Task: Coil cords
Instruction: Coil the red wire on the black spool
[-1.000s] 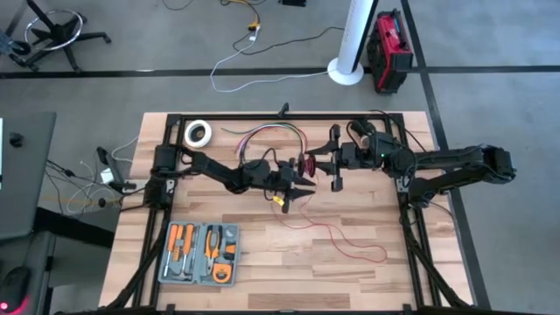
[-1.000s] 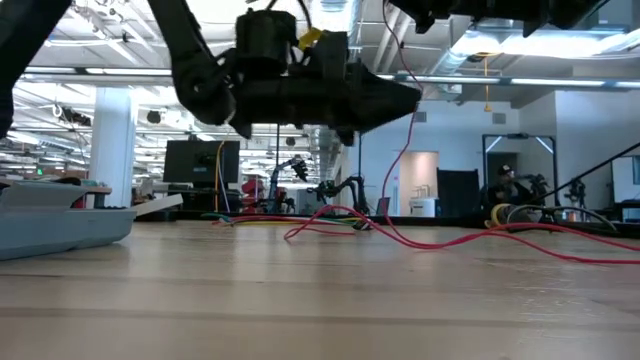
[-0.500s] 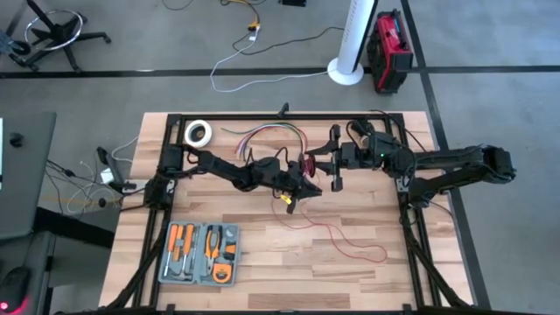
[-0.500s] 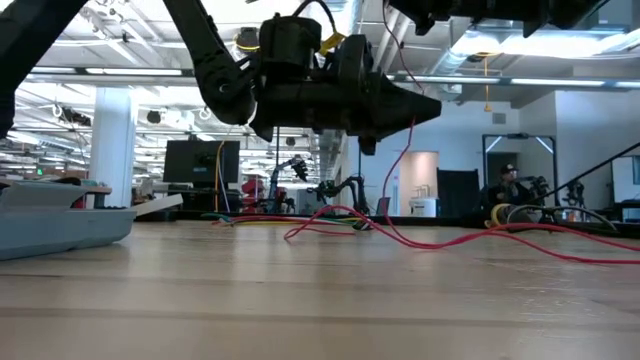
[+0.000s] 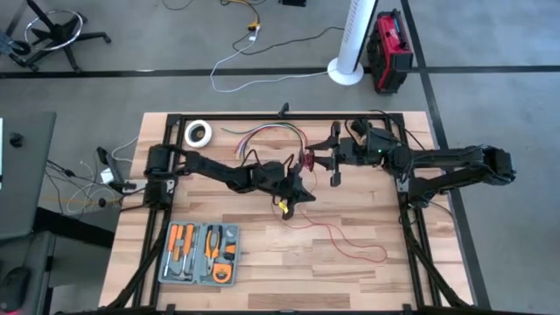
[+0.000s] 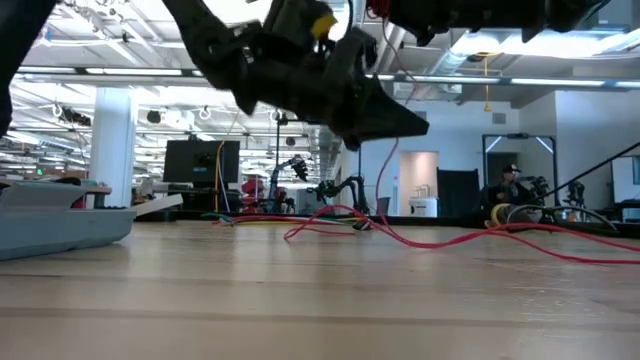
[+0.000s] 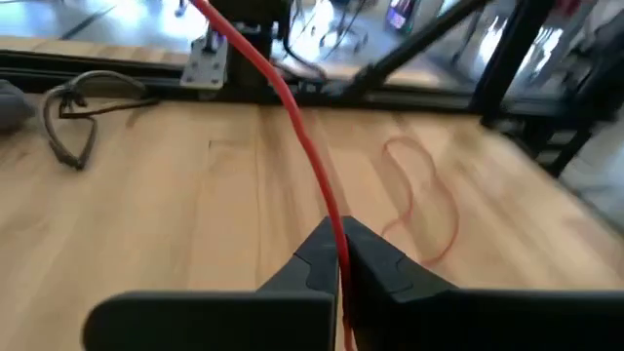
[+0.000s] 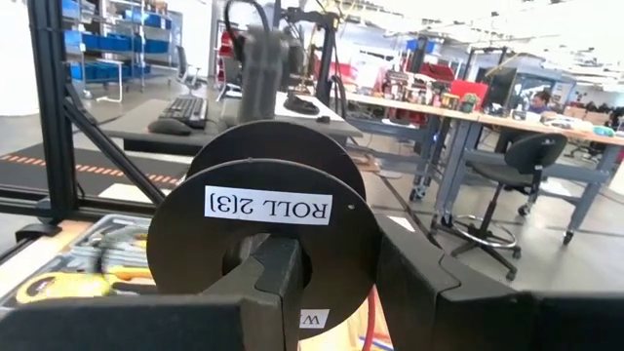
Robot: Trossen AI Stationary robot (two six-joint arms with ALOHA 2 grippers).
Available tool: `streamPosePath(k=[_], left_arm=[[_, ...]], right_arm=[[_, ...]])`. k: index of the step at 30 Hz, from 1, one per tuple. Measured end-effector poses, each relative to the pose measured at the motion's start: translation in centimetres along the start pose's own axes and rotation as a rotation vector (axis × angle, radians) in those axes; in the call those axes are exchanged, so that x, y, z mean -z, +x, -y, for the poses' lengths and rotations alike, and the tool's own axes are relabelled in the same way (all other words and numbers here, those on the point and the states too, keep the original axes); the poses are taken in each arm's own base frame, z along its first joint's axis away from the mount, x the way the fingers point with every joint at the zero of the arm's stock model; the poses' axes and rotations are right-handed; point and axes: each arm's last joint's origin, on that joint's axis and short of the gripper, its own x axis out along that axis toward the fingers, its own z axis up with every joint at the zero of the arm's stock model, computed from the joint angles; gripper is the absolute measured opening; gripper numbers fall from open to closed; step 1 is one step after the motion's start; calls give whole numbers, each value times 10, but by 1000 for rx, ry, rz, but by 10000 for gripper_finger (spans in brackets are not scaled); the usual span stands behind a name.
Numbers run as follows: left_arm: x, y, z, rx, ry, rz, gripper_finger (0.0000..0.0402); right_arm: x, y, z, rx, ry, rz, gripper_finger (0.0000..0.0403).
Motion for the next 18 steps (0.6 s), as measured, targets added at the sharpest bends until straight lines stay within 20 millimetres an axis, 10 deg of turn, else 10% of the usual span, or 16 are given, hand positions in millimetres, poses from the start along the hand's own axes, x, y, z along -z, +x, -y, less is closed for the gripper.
streamPosePath(k=[18], left_arm=[[-59,-51,64,-36,202,-86,0]], right_arm=[[8,-1,1,21,8,-80,108]])
